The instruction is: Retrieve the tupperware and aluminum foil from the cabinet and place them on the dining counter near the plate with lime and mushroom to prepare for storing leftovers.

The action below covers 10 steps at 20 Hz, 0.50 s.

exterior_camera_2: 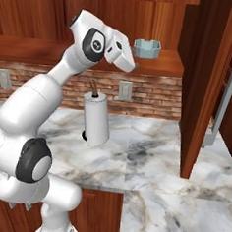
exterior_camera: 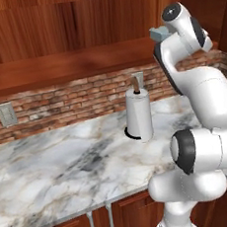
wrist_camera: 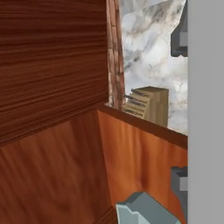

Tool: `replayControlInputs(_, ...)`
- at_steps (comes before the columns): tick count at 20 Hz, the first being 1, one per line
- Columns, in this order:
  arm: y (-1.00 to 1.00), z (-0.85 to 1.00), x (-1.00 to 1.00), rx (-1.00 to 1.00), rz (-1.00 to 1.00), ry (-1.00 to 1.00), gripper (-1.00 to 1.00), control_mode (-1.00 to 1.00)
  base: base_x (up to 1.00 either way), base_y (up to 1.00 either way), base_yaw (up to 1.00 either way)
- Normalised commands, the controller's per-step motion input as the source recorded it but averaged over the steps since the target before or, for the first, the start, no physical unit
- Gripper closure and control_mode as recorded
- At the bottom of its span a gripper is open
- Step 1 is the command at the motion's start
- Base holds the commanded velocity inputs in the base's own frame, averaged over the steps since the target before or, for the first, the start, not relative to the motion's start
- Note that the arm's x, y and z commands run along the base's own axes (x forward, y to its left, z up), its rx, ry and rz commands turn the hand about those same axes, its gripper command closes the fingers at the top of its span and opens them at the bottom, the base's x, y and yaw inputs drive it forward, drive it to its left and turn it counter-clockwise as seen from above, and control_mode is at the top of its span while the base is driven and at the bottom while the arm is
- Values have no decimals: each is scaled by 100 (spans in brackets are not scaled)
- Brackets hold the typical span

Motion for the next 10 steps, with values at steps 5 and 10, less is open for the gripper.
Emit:
replayControlInputs(5, 0, 4, 42, 0, 8, -1, -100, -100, 0, 0, 0)
replayControlInputs(10, 0, 3, 32, 0, 9, 0, -100, -100, 0, 0, 0)
